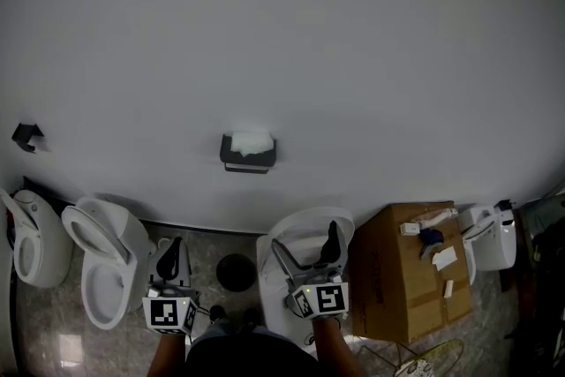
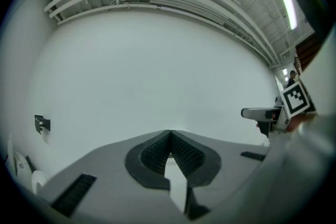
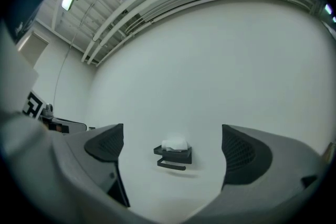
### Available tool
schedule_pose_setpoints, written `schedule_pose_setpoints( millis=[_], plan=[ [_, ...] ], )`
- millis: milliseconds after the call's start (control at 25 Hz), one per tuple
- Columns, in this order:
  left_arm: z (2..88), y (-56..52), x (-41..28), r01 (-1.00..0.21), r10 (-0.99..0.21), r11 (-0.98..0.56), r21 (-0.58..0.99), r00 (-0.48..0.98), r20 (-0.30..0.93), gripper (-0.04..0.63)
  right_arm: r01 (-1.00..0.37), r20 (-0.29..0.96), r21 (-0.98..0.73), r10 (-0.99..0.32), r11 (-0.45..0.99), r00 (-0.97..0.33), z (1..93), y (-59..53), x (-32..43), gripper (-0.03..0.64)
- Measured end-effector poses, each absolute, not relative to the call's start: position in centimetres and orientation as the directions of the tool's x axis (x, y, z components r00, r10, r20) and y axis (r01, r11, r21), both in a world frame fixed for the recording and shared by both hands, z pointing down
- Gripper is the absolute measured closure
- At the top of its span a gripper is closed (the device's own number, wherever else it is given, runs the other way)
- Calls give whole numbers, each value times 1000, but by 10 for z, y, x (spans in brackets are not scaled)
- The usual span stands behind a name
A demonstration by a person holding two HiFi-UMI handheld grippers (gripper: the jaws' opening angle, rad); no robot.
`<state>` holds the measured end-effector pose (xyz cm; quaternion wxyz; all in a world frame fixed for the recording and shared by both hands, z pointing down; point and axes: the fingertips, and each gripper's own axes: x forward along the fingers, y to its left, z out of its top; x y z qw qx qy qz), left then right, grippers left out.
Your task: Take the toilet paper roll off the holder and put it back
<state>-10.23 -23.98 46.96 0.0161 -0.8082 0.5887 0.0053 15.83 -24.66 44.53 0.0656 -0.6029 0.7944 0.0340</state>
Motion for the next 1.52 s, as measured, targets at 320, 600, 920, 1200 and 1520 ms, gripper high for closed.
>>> schedule_pose_setpoints(
  millis=[320, 600, 920, 1200, 1520],
  plan=[
    [468, -264, -110, -931, -931, -365, 26, 365, 4, 592, -970, -141, -58, -964, 236, -226, 458, -274, 147, 52],
    [475, -280, -123, -928, -927, -372, 24, 373, 28, 592, -965, -127, -33, -959, 259, -253, 465, -308, 134, 52],
    [484, -291, -134, -931, -930, -365, 19, 365, 28, 592, -960, -86, -41, -958, 278, -274, 480, -349, 128, 52],
    [487, -299, -146, -939, -937, -344, 15, 345, 54, 592, -955, -62, -26, -954, 296, -294, 489, -382, 119, 52],
    [491, -305, -159, -944, -942, -329, 19, 330, 66, 592, -948, -34, -23, -948, 317, -316, 497, -415, 105, 52]
  ],
)
